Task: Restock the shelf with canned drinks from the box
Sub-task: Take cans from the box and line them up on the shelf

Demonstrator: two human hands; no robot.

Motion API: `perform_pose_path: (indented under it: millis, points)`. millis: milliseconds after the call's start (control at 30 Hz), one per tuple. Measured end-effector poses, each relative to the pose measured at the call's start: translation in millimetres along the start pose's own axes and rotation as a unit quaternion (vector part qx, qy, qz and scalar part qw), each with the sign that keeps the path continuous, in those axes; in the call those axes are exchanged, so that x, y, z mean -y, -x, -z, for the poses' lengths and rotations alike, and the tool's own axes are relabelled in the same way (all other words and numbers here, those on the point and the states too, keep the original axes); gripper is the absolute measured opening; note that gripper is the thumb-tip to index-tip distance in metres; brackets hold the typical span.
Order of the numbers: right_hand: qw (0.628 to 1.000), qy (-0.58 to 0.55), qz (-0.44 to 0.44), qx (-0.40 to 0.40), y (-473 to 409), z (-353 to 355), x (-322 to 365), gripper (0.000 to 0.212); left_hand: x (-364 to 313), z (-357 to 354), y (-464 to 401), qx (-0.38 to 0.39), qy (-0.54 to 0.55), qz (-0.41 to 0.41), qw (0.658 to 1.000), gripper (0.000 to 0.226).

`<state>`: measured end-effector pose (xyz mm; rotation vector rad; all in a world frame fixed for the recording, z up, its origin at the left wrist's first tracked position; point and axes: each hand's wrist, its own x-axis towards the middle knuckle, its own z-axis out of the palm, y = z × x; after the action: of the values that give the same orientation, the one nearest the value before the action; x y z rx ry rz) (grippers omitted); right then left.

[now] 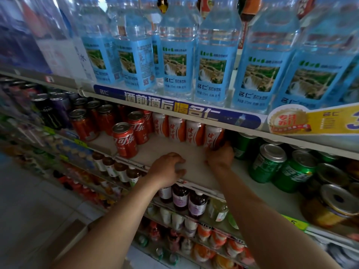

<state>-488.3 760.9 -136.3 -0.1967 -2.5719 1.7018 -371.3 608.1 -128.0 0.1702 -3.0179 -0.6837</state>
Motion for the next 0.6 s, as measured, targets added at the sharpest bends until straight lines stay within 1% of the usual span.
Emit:
perform_pose_path:
  millis: [133,167,200,267,300,333,367,400,433,467,500,533,567,600]
  points:
    - [1.000,-0.002,-0.005,-0.006,0.0,-1.7,2.1,0.041,-1.2,-0.5,-0.5,0.002,0.014,0.007,1.000,0.043]
    - [1.000,0.005,-0.005,0.002,2.8,-0.9,2.2,0.047,-1.5,0.0,0.5,0.004,0.018,0.007,1.000,0.043]
    - [1.000,0.013,-0.005,0.021,5.5,1.2,1.1,0.060,-1.8,1.4,2.1,0.009,0.031,0.009,0.999,0.043]
    - [0.998,0.002,0.029,0.053,17.8,8.9,-0.9,0.091,0.1,4.7,10.8,-0.001,0.084,0.001,0.996,0.041]
    - [0.997,-0.009,0.056,0.044,28.1,15.2,-2.2,0.095,1.5,7.3,17.5,-0.024,0.110,-0.021,0.993,0.039]
    - [0.996,-0.018,0.084,0.027,43.9,22.5,2.1,0.091,5.2,10.0,26.4,-0.065,0.128,-0.047,0.989,0.036]
    - [0.993,-0.032,0.110,0.004,66.3,31.6,11.1,0.079,7.6,13.2,36.9,-0.113,0.136,-0.069,0.982,0.032]
    - [0.989,-0.046,0.138,-0.012,89.1,37.6,19.5,0.062,13.5,13.6,49.4,-0.162,0.143,-0.078,0.973,0.029]
    - [0.983,-0.069,0.171,0.000,114.6,41.2,27.2,0.042,21.1,13.8,63.8,-0.200,0.151,-0.067,0.966,0.025]
    - [0.973,-0.093,0.207,0.047,140.1,32.5,33.7,0.024,38.3,12.1,84.6,-0.233,0.157,-0.035,0.959,0.022]
    - [0.957,-0.108,0.249,0.099,160.3,27.6,37.6,0.011,51.8,8.4,101.5,-0.245,0.168,0.003,0.955,0.020]
    - [0.940,-0.108,0.277,0.169,175.8,9.9,34.4,0.005,75.0,0.0,123.1,-0.253,0.177,0.056,0.949,0.019]
    - [0.920,-0.094,0.284,0.252,188.1,-12.9,27.2,0.005,101.6,-10.6,146.2,-0.245,0.184,0.125,0.944,0.021]
    - [0.901,-0.067,0.272,0.330,196.3,-39.9,13.6,0.005,128.4,-24.9,170.0,-0.223,0.187,0.197,0.936,0.024]
